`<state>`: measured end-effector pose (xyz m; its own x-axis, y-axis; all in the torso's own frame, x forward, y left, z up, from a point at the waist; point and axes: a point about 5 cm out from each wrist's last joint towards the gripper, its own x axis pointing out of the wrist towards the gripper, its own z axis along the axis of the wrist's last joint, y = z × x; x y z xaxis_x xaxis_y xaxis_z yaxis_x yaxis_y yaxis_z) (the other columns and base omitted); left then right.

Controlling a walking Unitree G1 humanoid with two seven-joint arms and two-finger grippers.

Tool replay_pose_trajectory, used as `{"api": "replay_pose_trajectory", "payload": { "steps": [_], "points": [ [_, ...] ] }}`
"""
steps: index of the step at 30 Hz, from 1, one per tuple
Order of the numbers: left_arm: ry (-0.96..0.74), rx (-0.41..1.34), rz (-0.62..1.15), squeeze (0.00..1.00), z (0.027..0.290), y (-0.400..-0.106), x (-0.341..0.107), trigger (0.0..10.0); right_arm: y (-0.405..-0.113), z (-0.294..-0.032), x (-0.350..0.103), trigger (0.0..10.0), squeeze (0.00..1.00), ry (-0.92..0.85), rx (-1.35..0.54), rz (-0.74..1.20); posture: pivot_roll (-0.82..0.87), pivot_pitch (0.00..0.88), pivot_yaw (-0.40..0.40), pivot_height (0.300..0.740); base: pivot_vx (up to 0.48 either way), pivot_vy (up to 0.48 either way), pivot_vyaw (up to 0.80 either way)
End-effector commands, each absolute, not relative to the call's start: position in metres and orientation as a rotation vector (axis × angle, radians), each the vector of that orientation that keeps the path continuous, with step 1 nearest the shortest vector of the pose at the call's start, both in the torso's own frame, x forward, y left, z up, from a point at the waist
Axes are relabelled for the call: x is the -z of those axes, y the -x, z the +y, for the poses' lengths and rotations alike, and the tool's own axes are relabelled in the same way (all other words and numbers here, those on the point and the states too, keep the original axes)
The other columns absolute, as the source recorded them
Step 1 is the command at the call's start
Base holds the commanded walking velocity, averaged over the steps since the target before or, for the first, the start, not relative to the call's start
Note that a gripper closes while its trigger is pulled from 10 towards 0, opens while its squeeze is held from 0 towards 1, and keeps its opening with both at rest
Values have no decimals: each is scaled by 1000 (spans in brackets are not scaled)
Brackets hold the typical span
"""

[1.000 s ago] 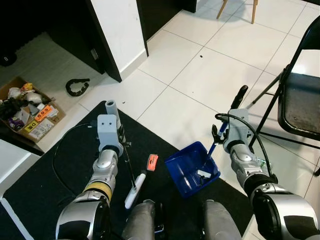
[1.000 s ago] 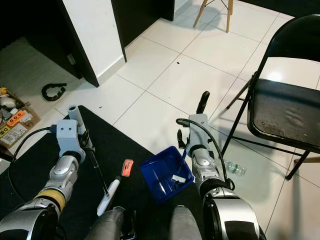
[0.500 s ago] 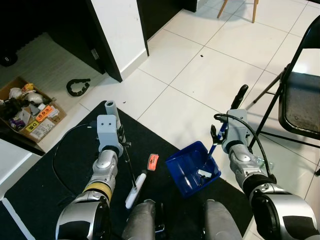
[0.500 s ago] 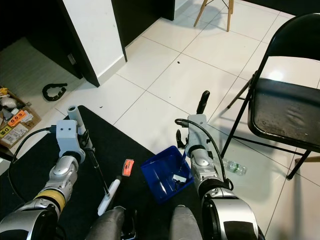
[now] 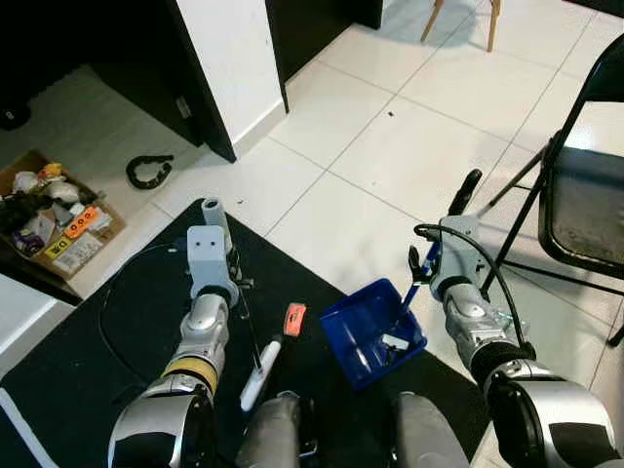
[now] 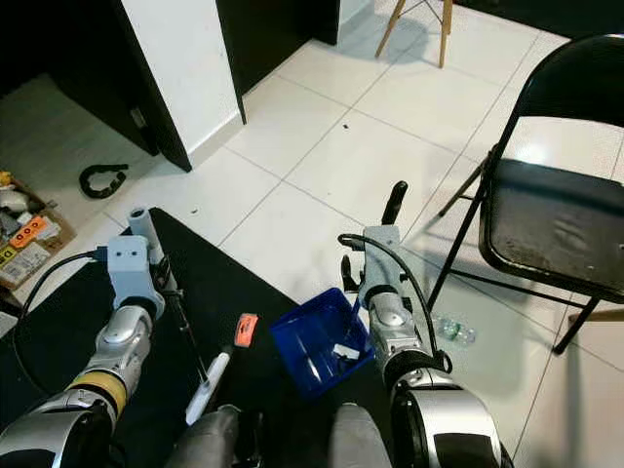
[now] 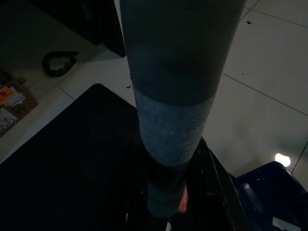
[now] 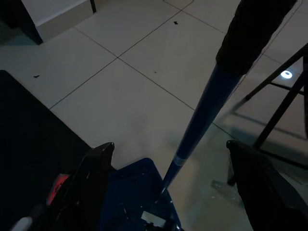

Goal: Sweep floor

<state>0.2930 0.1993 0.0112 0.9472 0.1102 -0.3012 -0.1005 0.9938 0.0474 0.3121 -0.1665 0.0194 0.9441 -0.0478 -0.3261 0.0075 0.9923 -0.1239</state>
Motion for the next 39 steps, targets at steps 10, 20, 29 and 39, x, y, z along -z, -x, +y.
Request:
{"api": "replay_pose_trajectory", "payload": {
  "steps": [10, 20, 29, 39],
  "points": [
    [-42, -106, 417, 0, 195, -276, 10, 10000, -308, -171, -16, 10000, 0, 173, 27, 349, -11, 70, 12, 740, 0, 0, 0],
    [-39, -108, 407, 0, 191, -278, 9, 10000, -309, -174, -16, 10000, 0, 224, 26, 356, -5, 50, -12, 740, 0, 0, 0],
    [-43, -106, 404, 0, 189, -278, 9, 10000, -309, -176, -16, 10000, 0, 197, 36, 361, -7, 43, -15, 740, 0, 0, 0],
    [-46, -108, 405, 0, 190, -279, 8, 10000, -310, -176, -19, 10000, 0, 109, 34, 340, -9, 46, -11, 740, 0, 0, 0]
  ]
}}
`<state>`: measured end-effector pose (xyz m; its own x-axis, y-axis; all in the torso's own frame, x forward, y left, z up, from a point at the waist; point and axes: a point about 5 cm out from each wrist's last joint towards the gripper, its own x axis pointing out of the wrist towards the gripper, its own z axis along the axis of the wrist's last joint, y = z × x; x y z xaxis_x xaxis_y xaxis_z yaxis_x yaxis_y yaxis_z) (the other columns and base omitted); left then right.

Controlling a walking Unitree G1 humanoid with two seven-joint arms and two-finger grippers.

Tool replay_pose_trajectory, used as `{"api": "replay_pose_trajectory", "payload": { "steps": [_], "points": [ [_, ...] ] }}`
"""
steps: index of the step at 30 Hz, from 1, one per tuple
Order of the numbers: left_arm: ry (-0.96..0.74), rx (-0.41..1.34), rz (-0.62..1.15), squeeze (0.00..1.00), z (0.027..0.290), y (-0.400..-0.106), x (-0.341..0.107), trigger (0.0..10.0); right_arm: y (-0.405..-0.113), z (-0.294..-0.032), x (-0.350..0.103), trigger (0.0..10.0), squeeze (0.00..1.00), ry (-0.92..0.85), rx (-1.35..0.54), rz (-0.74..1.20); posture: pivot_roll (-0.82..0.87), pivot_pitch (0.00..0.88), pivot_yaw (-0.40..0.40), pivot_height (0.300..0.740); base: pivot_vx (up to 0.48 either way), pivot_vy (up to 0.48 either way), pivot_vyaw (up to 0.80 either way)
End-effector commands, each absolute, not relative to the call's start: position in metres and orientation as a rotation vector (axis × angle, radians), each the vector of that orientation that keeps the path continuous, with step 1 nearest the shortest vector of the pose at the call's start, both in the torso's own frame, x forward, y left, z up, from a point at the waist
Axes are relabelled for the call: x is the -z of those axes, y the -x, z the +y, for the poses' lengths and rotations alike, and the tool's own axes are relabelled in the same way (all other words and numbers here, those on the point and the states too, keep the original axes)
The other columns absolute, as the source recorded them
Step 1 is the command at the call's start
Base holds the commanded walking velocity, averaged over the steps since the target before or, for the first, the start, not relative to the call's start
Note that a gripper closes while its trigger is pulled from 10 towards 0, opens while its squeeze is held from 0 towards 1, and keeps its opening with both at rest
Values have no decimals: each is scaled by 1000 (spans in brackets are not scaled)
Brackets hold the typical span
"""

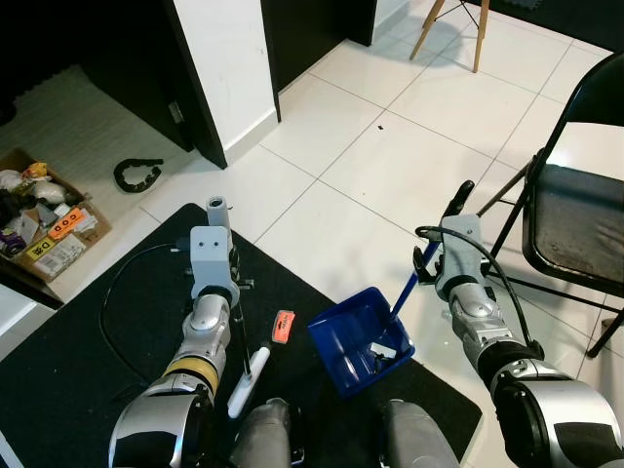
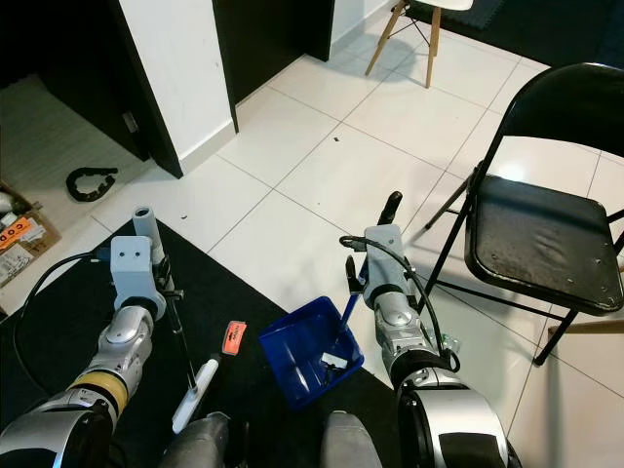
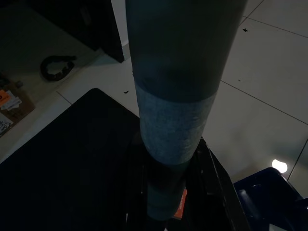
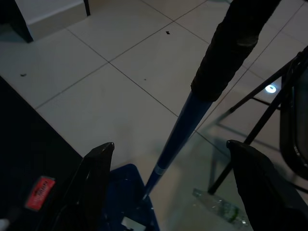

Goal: Sweep floor

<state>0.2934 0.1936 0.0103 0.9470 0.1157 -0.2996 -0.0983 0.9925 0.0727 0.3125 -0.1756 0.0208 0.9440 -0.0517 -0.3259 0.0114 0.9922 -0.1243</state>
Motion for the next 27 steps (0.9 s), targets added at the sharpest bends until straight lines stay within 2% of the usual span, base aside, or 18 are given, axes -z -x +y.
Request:
{"api": "replay_pose_trajectory", "payload": {
  "steps": [1, 27],
  "points": [
    [-46, -108, 405, 0, 190, -279, 8, 10000, -311, -176, -19, 10000, 0, 108, 33, 339, -9, 48, -12, 740, 0, 0, 0],
    [-49, -112, 403, 0, 192, -281, 6, 10000, -312, -178, -21, 10000, 0, 54, 48, 337, -9, 61, -8, 740, 0, 0, 0]
  ]
}}
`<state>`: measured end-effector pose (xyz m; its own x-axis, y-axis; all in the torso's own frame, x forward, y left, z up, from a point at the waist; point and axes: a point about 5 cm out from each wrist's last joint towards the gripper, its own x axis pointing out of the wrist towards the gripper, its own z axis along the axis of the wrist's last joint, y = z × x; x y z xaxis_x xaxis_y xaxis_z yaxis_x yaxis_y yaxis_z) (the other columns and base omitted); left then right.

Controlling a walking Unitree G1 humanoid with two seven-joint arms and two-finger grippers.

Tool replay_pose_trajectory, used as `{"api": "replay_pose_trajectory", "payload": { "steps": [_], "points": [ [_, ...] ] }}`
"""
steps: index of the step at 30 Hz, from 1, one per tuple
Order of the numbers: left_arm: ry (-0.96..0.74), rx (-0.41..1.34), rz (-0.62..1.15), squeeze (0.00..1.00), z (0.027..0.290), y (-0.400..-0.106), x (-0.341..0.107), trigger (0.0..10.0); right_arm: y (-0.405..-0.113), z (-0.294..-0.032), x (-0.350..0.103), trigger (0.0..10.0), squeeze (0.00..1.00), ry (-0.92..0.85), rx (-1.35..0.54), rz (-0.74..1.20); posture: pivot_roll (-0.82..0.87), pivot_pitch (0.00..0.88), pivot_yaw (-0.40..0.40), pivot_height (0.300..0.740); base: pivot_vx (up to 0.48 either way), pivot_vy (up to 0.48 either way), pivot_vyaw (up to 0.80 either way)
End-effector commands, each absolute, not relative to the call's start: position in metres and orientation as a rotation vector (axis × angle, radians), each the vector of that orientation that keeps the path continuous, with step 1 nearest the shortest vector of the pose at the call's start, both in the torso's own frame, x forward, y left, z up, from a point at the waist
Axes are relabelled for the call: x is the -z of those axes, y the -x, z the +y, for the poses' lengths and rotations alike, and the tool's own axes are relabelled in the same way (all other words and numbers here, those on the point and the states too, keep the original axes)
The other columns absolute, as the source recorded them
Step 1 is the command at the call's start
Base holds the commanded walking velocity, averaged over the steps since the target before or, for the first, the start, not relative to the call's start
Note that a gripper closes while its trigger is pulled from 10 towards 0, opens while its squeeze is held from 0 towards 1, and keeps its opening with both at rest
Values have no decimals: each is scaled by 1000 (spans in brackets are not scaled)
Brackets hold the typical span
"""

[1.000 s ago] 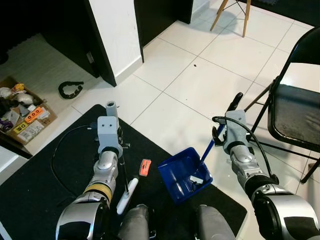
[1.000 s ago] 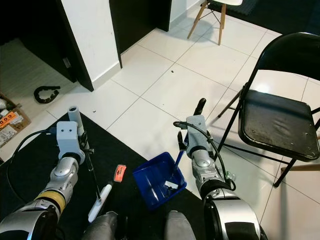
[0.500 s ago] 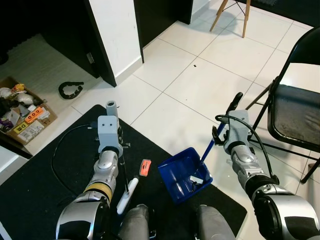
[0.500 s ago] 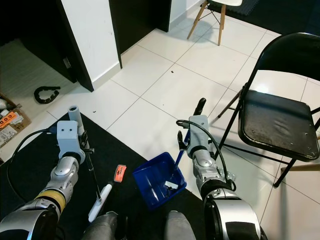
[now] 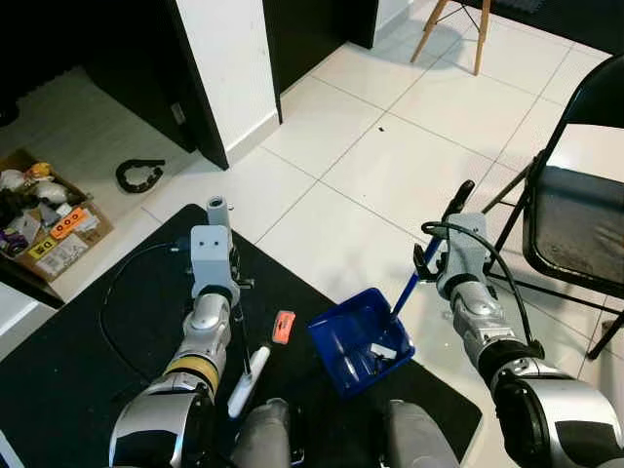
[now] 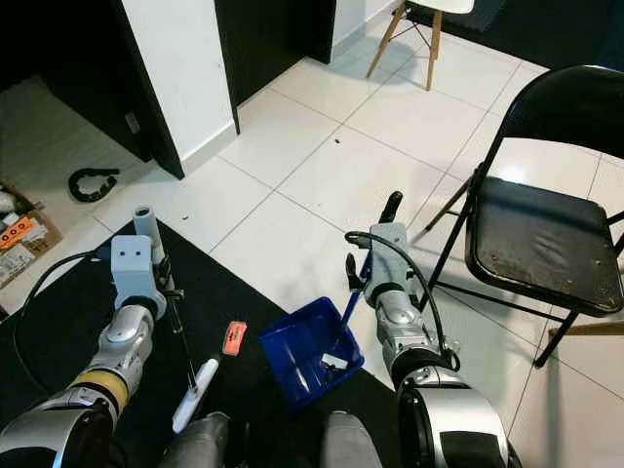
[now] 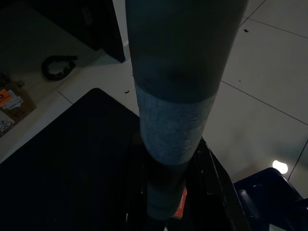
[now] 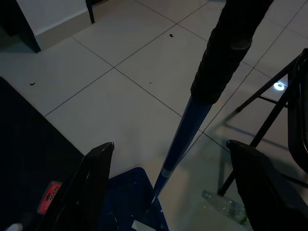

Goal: Sweep floor

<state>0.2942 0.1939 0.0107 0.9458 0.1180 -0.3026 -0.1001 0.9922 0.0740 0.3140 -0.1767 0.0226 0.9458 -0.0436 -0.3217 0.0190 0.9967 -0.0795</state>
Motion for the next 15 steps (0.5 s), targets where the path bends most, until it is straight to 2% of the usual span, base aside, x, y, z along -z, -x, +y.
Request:
{"api": "replay_pose_trajectory", "payload": {
  "steps": [1, 15],
  "points": [
    [-50, -113, 403, 0, 192, -282, 6, 10000, -312, -178, -21, 10000, 0, 49, 50, 335, -10, 60, -8, 740, 0, 0, 0],
    [-59, -120, 404, 0, 195, -283, 5, 10000, -313, -172, -20, 10000, 0, 102, 26, 352, -13, 56, -10, 740, 0, 0, 0]
  ]
}}
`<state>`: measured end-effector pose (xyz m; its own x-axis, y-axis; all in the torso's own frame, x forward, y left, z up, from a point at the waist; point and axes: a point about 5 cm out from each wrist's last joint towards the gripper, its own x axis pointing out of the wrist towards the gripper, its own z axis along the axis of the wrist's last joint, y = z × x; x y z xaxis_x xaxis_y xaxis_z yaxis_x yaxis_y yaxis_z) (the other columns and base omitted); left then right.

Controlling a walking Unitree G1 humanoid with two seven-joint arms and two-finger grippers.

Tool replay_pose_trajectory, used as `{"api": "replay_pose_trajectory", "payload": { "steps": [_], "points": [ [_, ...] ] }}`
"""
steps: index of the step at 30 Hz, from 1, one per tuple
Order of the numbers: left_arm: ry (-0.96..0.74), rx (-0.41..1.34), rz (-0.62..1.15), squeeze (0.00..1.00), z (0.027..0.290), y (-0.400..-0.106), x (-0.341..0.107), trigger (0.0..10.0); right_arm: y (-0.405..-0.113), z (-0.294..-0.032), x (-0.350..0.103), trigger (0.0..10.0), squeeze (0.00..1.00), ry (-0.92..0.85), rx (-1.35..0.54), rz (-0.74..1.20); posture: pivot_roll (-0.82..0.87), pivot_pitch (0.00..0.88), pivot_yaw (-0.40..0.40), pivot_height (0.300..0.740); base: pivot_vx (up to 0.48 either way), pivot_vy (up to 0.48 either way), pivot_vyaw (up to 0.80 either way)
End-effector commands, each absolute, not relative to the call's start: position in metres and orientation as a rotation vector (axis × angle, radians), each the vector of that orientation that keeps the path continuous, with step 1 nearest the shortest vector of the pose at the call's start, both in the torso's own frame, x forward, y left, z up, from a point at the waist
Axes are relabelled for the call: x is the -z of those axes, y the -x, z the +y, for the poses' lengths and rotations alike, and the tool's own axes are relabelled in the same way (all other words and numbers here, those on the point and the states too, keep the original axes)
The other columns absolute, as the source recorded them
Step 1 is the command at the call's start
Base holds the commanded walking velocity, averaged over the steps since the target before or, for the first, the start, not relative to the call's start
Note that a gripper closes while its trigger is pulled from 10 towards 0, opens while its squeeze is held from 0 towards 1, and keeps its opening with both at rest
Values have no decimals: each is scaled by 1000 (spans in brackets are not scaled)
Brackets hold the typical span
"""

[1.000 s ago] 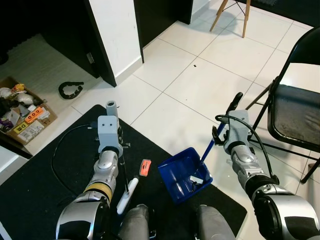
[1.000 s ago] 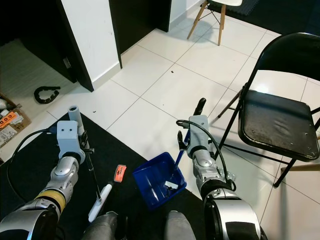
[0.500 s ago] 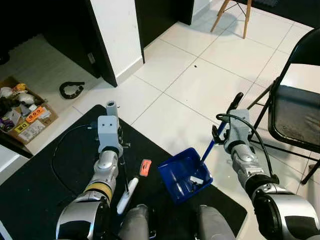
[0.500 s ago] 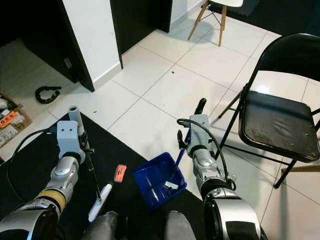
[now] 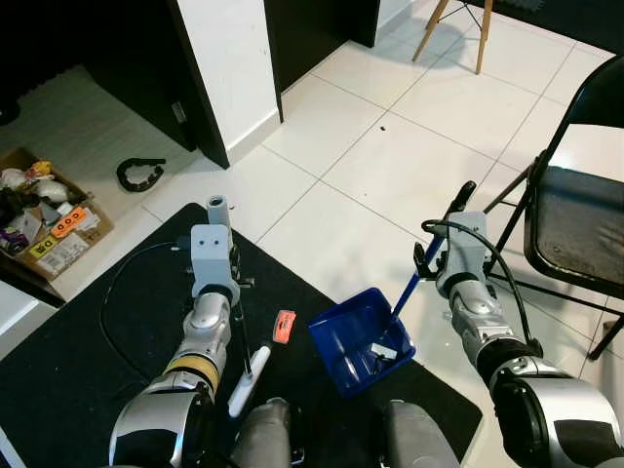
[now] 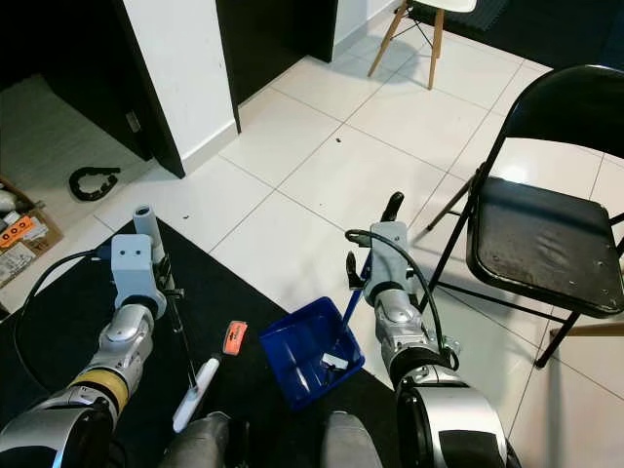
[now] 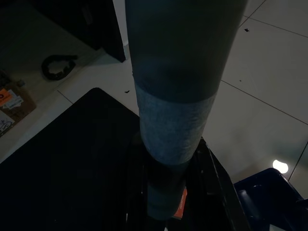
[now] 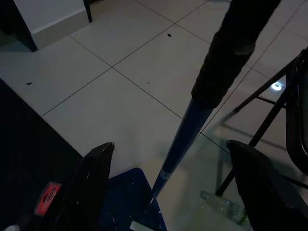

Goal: Sweep floor

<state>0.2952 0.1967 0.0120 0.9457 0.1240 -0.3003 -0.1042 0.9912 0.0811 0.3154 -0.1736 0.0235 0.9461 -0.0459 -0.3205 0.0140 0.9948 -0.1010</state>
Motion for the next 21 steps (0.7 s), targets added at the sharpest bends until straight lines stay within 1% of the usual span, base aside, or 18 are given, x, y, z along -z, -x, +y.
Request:
{"api": "replay_pose_trajectory", "payload": {
  "steps": [1, 2, 6, 10, 13, 16, 17, 18, 19, 20, 21],
  "points": [
    [-61, -120, 402, 0, 195, -283, 4, 10000, -314, -171, -21, 10000, 0, 107, 15, 342, -13, 53, -14, 740, 0, 0, 0],
    [-59, -123, 394, 0, 195, -283, 3, 10000, -314, -172, -23, 10000, 0, 99, 11, 317, -13, 60, -16, 740, 0, 0, 0],
    [-35, -144, 297, 0, 200, -285, -5, 10000, -319, -189, -37, 10000, 0, 174, 120, 217, -22, 73, -11, 740, 0, 0, 0],
    [-1, -157, 237, 0, 205, -286, -11, 10000, -325, -203, -52, 10000, 0, 198, 159, 149, -32, 76, -1, 740, 0, 0, 0],
    [17, -177, 202, 0, 207, -289, -17, 10000, -333, -219, -68, 10000, 0, 132, 203, 89, -35, 74, 0, 740, 0, 0, 0],
    [19, -173, 184, 0, 207, -291, -20, 10000, -338, -225, -79, 10000, 0, 103, 186, 45, -38, 73, 0, 740, 0, 0, 0],
    [22, -172, 175, 0, 206, -292, -21, 10000, -339, -227, -83, 10000, 118, 71, 170, 22, -39, 72, -3, 740, 0, 0, 0],
    [26, -171, 168, 0, 205, -292, -22, 10000, -340, -230, -87, 10000, 553, 30, 163, 5, -41, 71, -4, 740, 0, 0, 0],
    [26, -171, 168, 0, 205, -292, -22, 10000, -340, -230, -87, 10000, 553, 30, 163, 5, -41, 71, -4, 740, 0, 0, 0],
    [30, -171, 163, 0, 204, -293, -22, 10000, -341, -230, -89, 10000, 1000, -11, 148, -13, -42, 69, -5, 740, 0, 0, 0],
    [37, -171, 153, 0, 204, -293, -23, 10000, -343, -230, -93, 10000, 1000, -31, 128, -33, -46, 66, -6, 740, 0, 0, 0]
  ]
}}
